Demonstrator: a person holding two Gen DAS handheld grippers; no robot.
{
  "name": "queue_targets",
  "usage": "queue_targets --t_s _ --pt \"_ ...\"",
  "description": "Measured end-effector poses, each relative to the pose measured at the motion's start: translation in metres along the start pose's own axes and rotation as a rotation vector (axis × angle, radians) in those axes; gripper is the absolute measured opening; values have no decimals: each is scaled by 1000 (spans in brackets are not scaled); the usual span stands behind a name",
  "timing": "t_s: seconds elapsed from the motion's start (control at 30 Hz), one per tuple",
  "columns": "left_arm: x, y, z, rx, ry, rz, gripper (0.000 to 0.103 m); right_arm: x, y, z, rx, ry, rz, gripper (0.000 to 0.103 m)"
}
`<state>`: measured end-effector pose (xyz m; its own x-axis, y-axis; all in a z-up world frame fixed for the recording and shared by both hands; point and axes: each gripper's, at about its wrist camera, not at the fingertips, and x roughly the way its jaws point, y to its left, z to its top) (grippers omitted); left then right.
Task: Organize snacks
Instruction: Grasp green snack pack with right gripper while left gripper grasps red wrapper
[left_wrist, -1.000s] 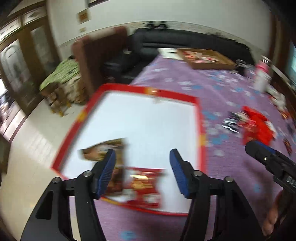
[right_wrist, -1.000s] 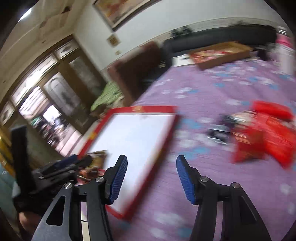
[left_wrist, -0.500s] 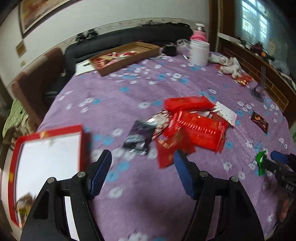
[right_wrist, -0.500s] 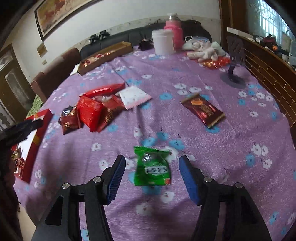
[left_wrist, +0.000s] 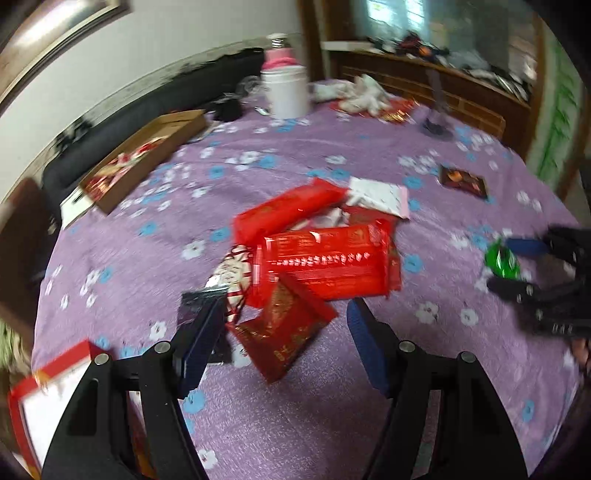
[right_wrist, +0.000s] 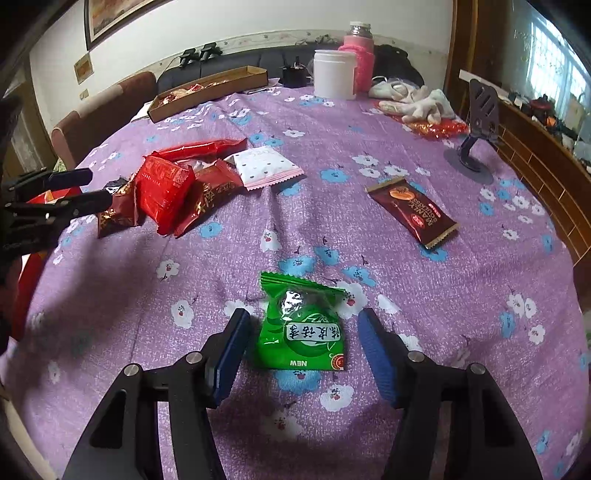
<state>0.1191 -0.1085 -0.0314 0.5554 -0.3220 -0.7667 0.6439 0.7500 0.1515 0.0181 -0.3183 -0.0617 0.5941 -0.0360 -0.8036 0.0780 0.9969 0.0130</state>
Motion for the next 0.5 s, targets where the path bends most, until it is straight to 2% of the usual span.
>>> queue_targets --t_s 0.07,0.13,0.27,0.37,0.43,0.47,0.5 --pt "7 -1 2 25 29 -14 69 0 0 0 -1 0 -3 62" --pt "11 -1 3 46 36 -53 69 1 -1 1 -2 0 -7 61" --pt "14 -3 2 71 48 -83 67 1 -1 1 -3 -1 -11 61" --pt "22 -5 0 60 89 -105 41 1 1 1 -9 -3 -8 56" --pt "20 -8 -2 68 72 -93 34 0 2 1 -17 -5 -6 50" --pt "19 -7 -2 62 66 -107 24 -1 3 0 -19 -6 -6 47" --pt "16 -5 -1 39 67 -141 21 -1 4 0 -21 -6 -5 45"
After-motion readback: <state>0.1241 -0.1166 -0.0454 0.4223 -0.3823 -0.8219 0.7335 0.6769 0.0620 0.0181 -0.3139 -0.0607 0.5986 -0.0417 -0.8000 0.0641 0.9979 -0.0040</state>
